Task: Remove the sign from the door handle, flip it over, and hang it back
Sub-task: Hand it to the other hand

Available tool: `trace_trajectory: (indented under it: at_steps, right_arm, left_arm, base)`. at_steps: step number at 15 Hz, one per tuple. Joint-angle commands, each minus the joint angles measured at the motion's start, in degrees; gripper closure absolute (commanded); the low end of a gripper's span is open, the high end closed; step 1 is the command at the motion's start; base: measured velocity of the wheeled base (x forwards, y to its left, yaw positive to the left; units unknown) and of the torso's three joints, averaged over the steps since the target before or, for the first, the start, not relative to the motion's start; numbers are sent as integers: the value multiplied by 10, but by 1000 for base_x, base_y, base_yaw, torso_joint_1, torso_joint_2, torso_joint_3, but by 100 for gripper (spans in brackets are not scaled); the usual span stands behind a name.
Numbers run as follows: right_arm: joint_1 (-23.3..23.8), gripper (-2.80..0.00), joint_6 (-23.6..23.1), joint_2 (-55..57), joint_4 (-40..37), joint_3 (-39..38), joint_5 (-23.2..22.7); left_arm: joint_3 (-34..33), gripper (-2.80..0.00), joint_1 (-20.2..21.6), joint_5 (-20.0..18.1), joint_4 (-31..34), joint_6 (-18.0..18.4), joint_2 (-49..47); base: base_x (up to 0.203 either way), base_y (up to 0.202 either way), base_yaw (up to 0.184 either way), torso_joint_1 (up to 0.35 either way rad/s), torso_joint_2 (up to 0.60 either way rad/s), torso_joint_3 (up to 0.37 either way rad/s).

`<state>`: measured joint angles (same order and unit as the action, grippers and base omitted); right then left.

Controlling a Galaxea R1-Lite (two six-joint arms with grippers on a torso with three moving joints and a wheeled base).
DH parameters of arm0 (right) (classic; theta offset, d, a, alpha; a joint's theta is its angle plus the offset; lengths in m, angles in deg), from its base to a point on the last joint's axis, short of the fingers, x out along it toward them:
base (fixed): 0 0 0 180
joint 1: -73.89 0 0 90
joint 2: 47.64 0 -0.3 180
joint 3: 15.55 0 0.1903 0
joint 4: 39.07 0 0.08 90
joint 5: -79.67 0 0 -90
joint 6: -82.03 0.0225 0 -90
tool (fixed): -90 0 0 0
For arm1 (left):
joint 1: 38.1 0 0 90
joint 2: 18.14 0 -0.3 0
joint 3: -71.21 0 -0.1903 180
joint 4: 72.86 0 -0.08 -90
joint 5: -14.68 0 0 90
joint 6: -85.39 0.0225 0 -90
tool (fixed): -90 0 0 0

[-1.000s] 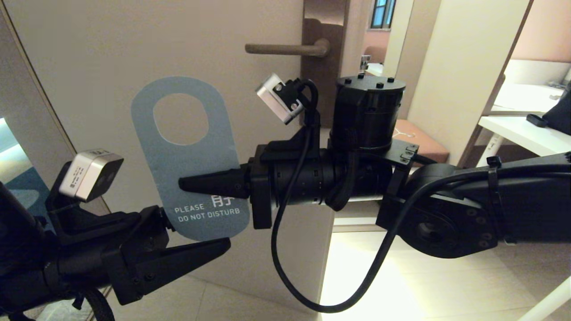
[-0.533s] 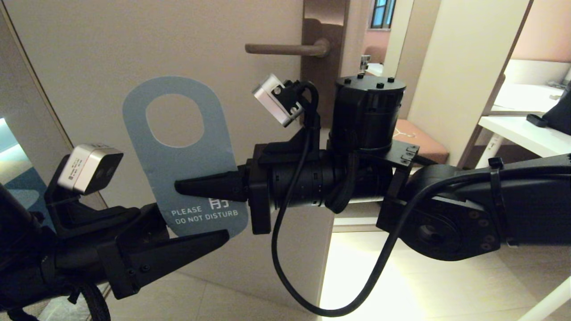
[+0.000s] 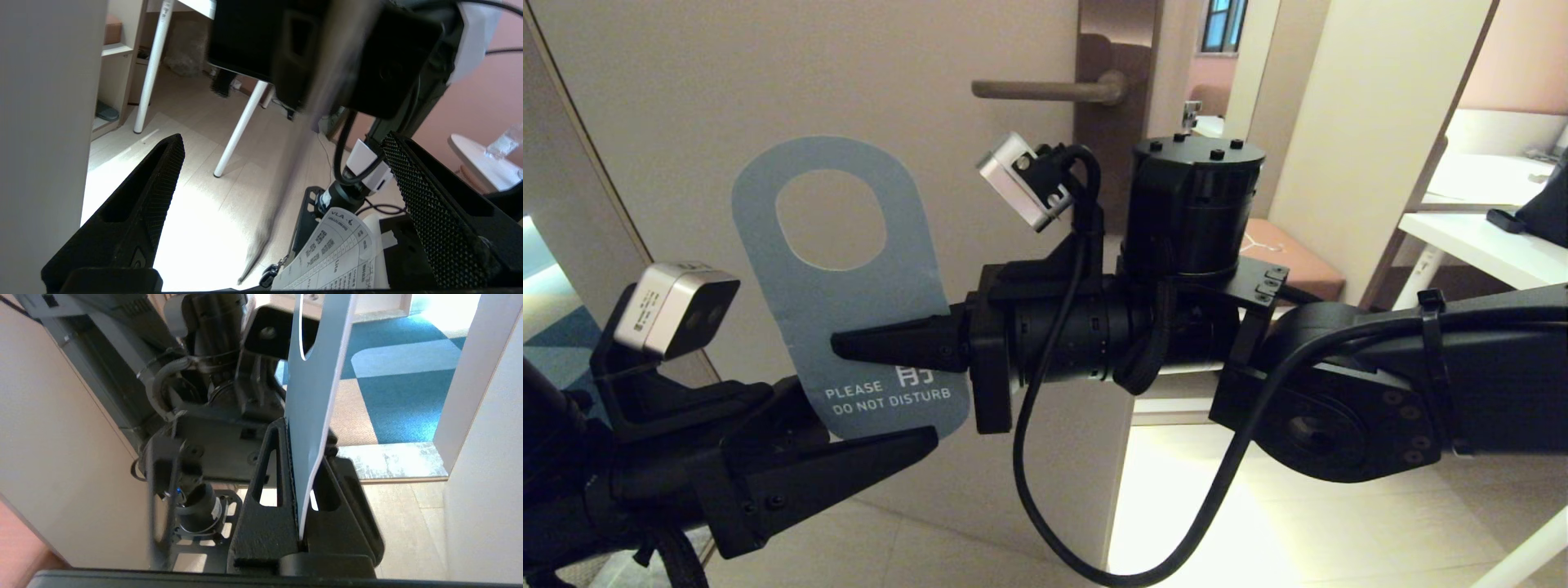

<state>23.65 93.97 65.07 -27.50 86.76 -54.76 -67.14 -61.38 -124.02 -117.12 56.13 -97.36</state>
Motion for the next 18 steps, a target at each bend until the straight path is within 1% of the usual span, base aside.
trace_trajectory:
  at_steps: [1, 3, 6, 8, 10, 18]
  right_arm:
    - [0, 0, 20, 1, 2, 1, -2]
    - [0, 0, 33, -1, 2, 4, -2]
    - [0, 0, 38, -2, 2, 1, -1]
    - [-1, 0, 58, -2, 2, 1, -2]
    - [-3, 0, 59, -2, 2, 2, -2]
    - [-8, 0, 57, -2, 2, 2, -2]
  left_arm:
    - [0, -280, -6, -2, -4, 2, 0]
    - [1, -280, -9, -2, -4, 3, 0]
    - [3, -280, -9, -1, -6, 4, -1]
    - [3, -280, -8, 0, -22, 5, -5]
    - [1, -280, -9, 0, -31, 5, -5]
    - [1, -280, -12, -1, -31, -1, -2]
  base:
    - [0, 0, 0, 0, 0, 0]
    - [0, 0, 0, 0, 0, 0]
    - [0, 0, 0, 0, 0, 0]
    - [0, 0, 0, 0, 0, 0]
    - [0, 0, 0, 0, 0, 0]
    - [0, 0, 0, 0, 0, 0]
